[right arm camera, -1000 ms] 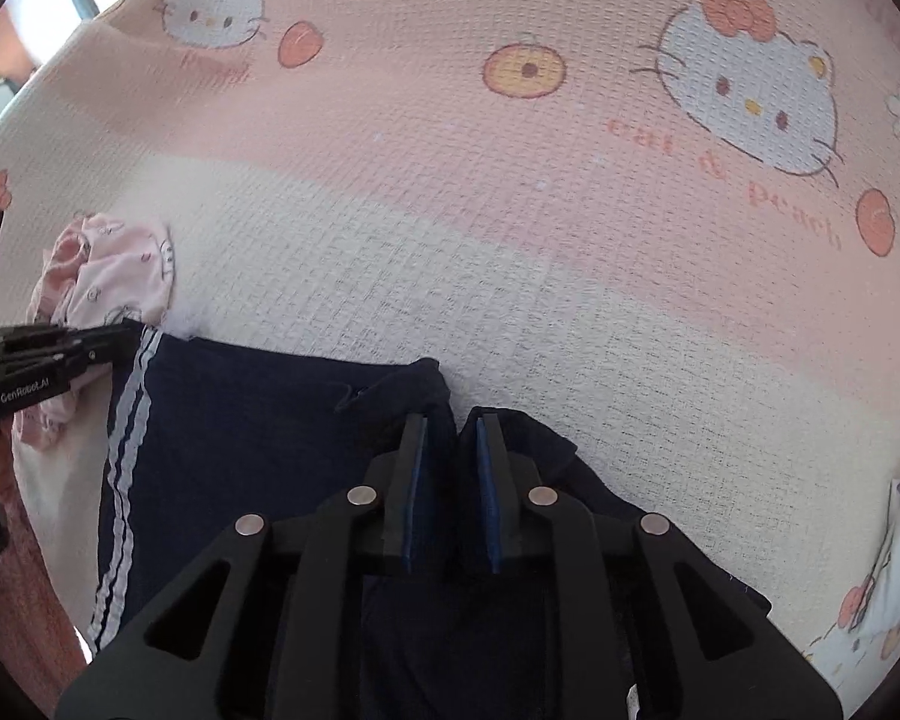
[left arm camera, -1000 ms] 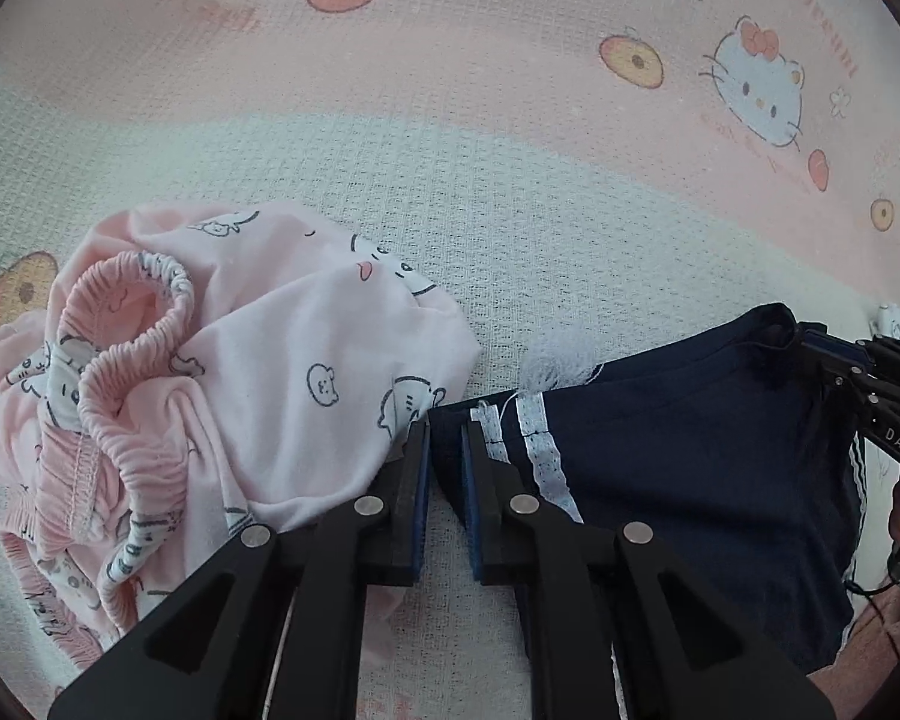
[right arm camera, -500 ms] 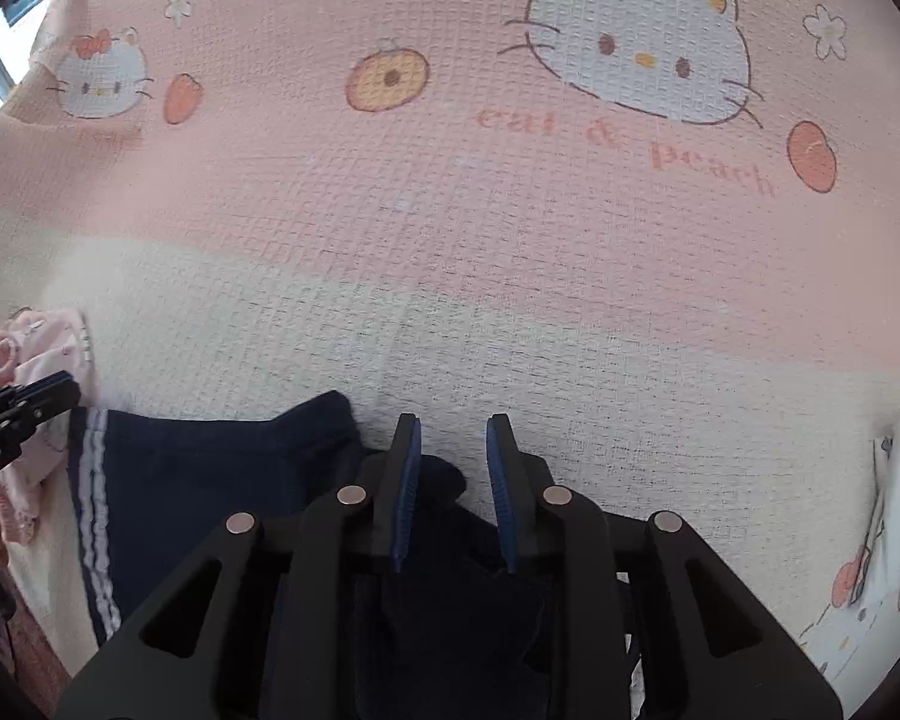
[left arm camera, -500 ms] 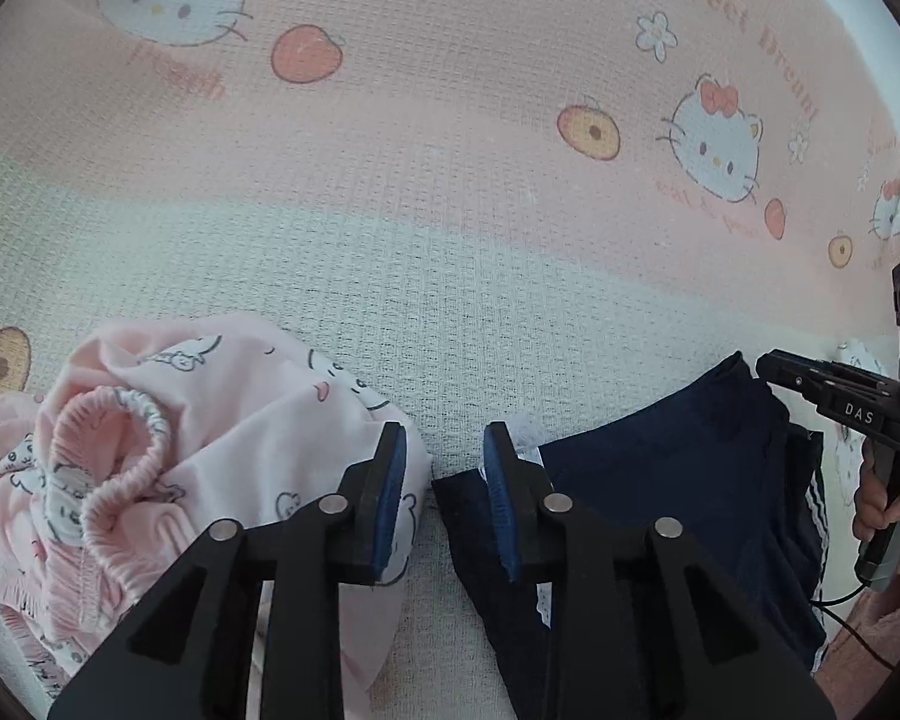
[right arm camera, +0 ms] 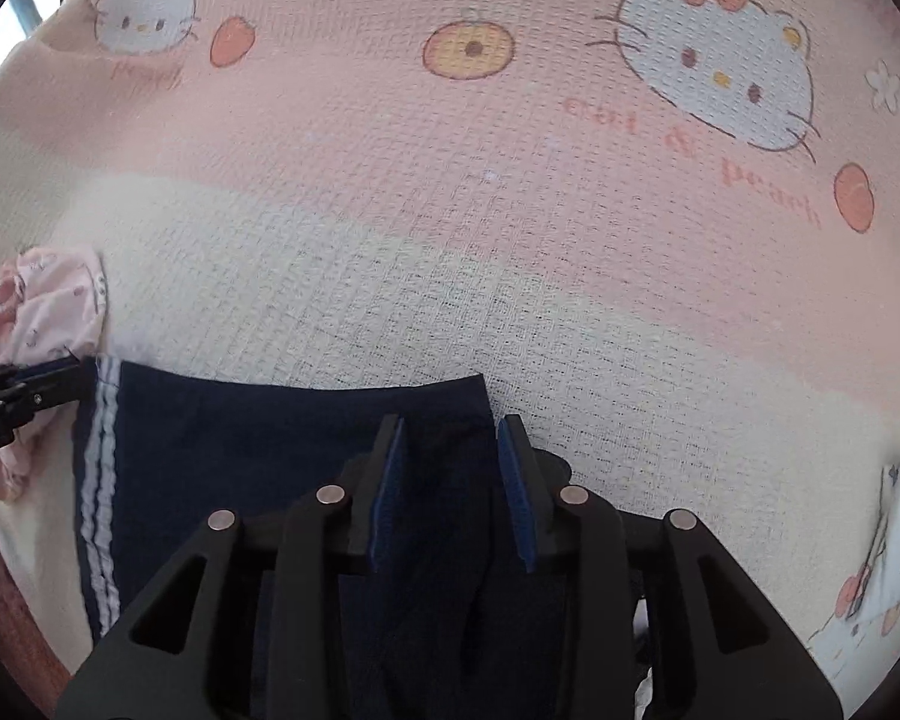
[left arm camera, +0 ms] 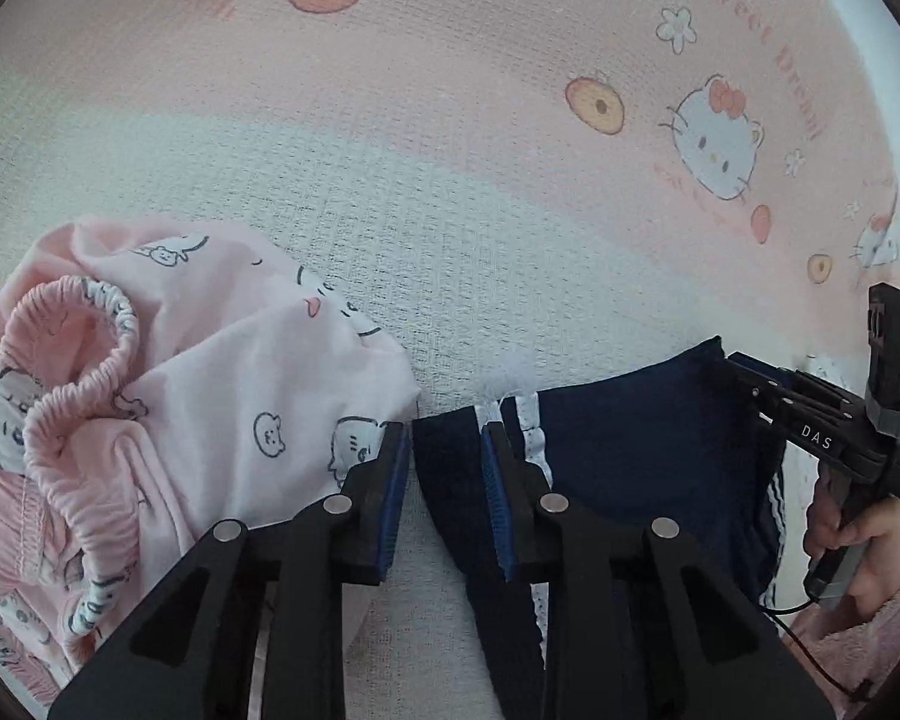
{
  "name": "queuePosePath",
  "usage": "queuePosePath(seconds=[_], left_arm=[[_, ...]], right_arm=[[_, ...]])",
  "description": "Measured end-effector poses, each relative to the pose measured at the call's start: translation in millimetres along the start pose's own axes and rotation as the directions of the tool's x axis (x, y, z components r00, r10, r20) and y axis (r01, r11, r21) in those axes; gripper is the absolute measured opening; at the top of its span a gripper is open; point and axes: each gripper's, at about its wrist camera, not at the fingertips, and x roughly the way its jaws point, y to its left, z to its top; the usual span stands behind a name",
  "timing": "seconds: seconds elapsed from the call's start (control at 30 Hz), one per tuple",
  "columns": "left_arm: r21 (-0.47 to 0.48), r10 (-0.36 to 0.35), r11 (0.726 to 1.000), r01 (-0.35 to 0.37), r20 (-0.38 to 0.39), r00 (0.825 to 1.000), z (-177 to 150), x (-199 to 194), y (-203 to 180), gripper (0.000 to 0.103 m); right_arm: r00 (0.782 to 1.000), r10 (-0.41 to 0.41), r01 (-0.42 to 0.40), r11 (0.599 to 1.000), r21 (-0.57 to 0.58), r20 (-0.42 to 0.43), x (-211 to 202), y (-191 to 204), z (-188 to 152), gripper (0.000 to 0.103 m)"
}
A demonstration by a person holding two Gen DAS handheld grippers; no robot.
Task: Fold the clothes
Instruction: 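Release the shorts and open both grippers above the flattened shorts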
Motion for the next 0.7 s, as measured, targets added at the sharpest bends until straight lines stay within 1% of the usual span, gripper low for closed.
queuePosePath(seconds=[0.07, 0.13, 0.2, 0.3, 0.33, 0.37, 0.4, 0.5, 0.53, 0.63, 0.7], left_arm=[[0.049, 0.038, 0.998, -0.038, 0.000, 0.999, -0.7, 1.8, -10.6, 0.027], [0.096, 0.043, 0.994, -0.043, -0.002, 0.999, -3.0, -1.5, -23.6, 0.027], [0.131, 0.019, 0.991, -0.015, -0.031, 0.999, -9.2, -5.1, -41.7, 0.027], [0.177, -0.027, 0.983, 0.043, -0.091, 0.995, -20.1, -9.9, -71.2, 0.027], [0.198, -0.027, 0.979, 0.049, -0.116, 0.993, -26.8, -10.7, -81.8, 0.027], [0.225, -0.010, 0.973, 0.043, -0.144, 0.990, -36.5, -10.7, -93.0, 0.027], [0.241, -0.009, 0.969, 0.050, -0.168, 0.986, -46.9, -11.8, -102.0, 0.027], [0.247, -0.044, 0.964, 0.102, -0.230, 0.972, -81.9, -18.2, -117.7, 0.027], [0.250, -0.034, 0.963, 0.096, -0.244, 0.969, -93.8, -19.6, -120.0, 0.027], [0.265, 0.029, 0.963, 0.044, -0.264, 0.964, -125.1, -23.2, -123.0, 0.027], [0.249, 0.046, 0.968, 0.021, -0.261, 0.964, -141.1, -31.6, -119.3, 0.027]], right_arm=[[1.000, 0.023, -0.023, 0.999, 0.022, 0.004, -10.4, -3.1, -4.9, 0.032], [0.998, 0.064, -0.064, 0.997, 0.050, 0.009, -22.9, -5.4, -14.1, 0.032], [0.995, 0.100, -0.099, 0.993, 0.071, -0.008, -35.3, -3.7, -28.9, 0.033], [0.995, 0.098, -0.095, 0.992, 0.078, -0.029, -57.0, 3.1, -61.1, 0.033], [0.995, 0.096, -0.092, 0.992, 0.082, -0.036, -64.6, 4.4, -71.5, 0.033], [0.995, 0.091, -0.087, 0.992, 0.092, -0.047, -72.1, 4.4, -83.6, 0.033], [0.995, 0.087, -0.080, 0.992, 0.102, -0.057, -79.6, 4.3, -95.8, 0.033], [0.994, 0.071, -0.060, 0.989, 0.132, -0.079, -91.8, 6.6, -134.4, 0.034], [0.994, 0.067, -0.055, 0.988, 0.144, -0.083, -96.3, 6.1, -147.8, 0.035], [0.992, 0.062, -0.040, 0.982, 0.186, -0.112, -100.2, 0.1, -185.4, 0.036], [0.990, 0.066, -0.039, 0.977, 0.209, -0.122, -101.3, -5.2, -202.4, 0.036]])
